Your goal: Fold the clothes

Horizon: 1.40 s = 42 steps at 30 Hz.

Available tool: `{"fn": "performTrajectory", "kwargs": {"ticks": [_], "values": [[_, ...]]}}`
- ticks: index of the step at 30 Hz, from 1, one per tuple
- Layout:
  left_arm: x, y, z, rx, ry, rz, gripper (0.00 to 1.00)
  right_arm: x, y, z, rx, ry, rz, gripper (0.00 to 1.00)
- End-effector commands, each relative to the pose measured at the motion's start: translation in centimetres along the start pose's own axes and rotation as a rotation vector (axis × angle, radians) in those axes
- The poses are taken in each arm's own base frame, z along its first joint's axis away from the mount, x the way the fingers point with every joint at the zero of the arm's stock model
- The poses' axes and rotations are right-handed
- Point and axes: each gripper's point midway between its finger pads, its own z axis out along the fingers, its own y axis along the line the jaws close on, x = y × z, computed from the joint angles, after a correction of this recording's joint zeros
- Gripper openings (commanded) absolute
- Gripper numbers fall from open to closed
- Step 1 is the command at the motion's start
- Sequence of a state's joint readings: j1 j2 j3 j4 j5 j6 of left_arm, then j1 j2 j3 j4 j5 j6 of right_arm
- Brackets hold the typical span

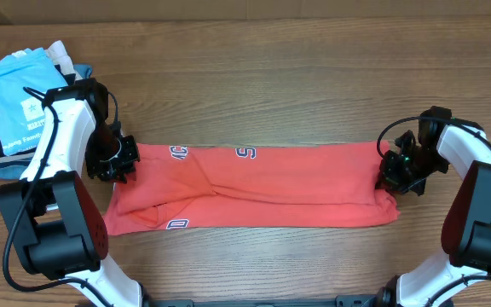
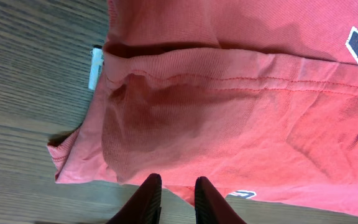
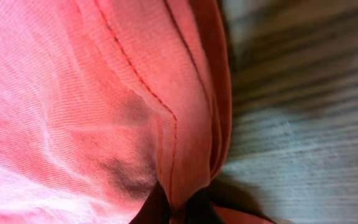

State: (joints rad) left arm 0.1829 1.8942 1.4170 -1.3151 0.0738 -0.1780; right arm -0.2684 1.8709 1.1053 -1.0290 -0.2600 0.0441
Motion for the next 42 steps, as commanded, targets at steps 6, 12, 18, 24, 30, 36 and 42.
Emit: {"fn": "performTrajectory", "kwargs": {"ticks": [6, 12, 18, 24, 30, 36, 42], "values": [[-0.6, -0.2, -0.8, 0.013, -0.047, -0.006, 0.21, -3.1, -2.2, -2.9, 0.107, -0.118, 0.121, 0.04], [-1.1, -0.4, -0.9, 0.018, -0.071, -0.004, 0.24, -5.4, -3.8, -8.0, 0.188, -0.197, 0.188, 0.04], [-1.2, -0.4, -0.9, 0.018, -0.074, -0.004, 0.25, -5.2, -2.2, -10.2, 0.208, -0.193, 0.152, 0.04], [-1.2, -0.4, -0.9, 0.018, -0.073, -0.005, 0.31, -4.1, 2.6, -9.4, 0.231, -0.157, -0.014, 0.04], [-1.2, -0.4, -0.9, 0.019, -0.074, -0.004, 0.33, -1.4, 9.5, -7.0, 0.253, -0.121, -0.232, 0.04], [-1.2, -0.4, -0.9, 0.019, -0.073, -0.004, 0.34, 2.1, 15.3, -4.6, 0.243, -0.098, -0.382, 0.04], [-1.2, -0.4, -0.9, 0.019, -0.072, -0.004, 0.34, 4.8, 20.0, -2.8, 0.228, -0.122, -0.549, 0.04]]}}
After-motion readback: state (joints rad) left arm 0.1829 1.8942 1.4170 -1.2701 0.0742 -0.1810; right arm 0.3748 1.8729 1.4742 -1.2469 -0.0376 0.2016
